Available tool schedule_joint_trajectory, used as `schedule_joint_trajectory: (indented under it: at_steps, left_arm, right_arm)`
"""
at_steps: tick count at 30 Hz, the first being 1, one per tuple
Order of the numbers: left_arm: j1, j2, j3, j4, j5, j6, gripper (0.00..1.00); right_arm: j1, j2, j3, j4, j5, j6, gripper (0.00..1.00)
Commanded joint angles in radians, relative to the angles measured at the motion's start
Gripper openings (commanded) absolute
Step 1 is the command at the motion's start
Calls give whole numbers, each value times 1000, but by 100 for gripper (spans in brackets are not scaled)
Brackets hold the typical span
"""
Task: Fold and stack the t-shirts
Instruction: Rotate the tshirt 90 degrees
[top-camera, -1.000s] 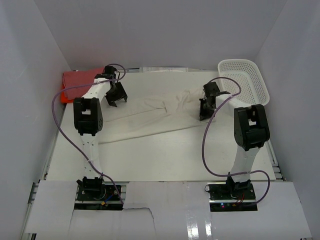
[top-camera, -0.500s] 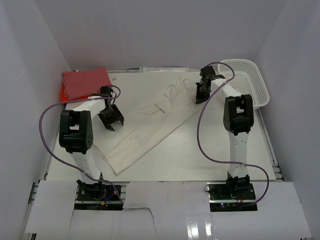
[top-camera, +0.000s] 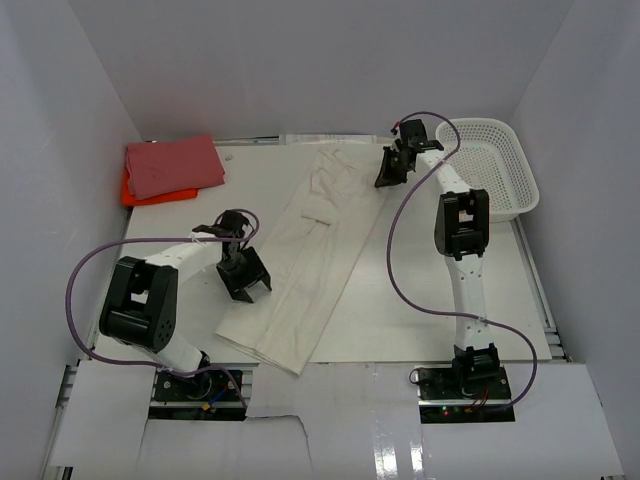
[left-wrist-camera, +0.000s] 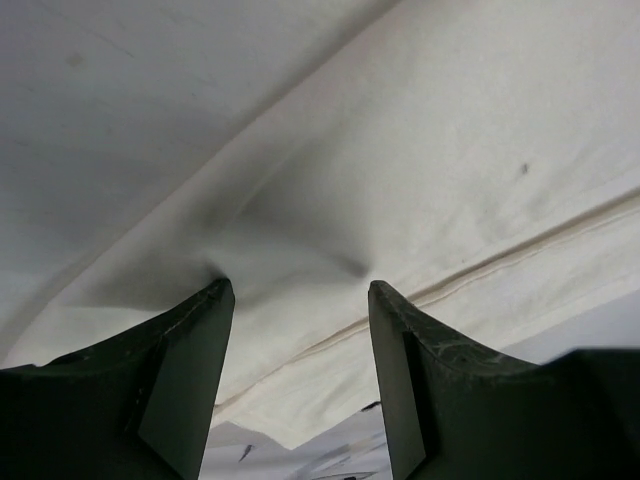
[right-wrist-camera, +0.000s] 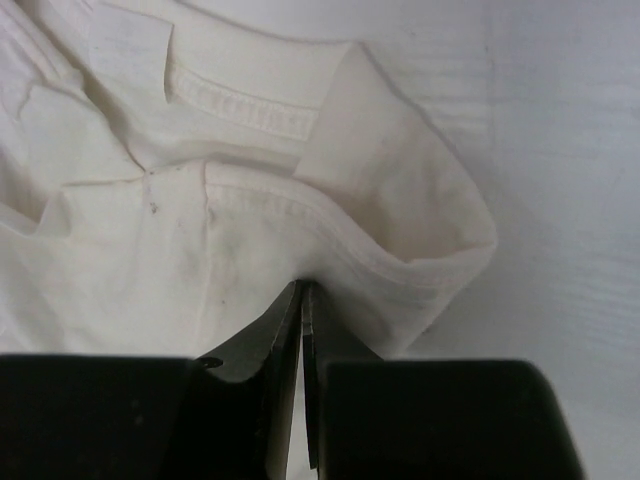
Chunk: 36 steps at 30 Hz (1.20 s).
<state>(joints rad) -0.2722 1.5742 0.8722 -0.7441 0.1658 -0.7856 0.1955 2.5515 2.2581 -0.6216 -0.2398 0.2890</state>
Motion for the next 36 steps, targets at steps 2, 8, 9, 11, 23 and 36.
schedule_joint_trajectory:
  at_steps: [2,8,9,11,23,36]
  left_arm:
    - [-99,-9,-82,12,69,-79,68]
    - [-272,-37,-136,52,132,-185,68]
    - [-297,-33,-140,67,138,-214,68]
    - [-353,-14,-147,107,159,-236,68]
    - [-608,141,-38,181,227,-349,68]
    - [-510,-61,293,-162,97,-239,69]
  right_arm:
    - [-21,102,101,71,-78,53,10]
    - [-31,156,142,178,-151,137,9]
    - [-31,167,147,187,-168,148,8]
    - [-28,171,133,236,-225,174,8]
    - [45,132,69,253,-214,167,8]
    - [27,-86,20,379,-276,170,8]
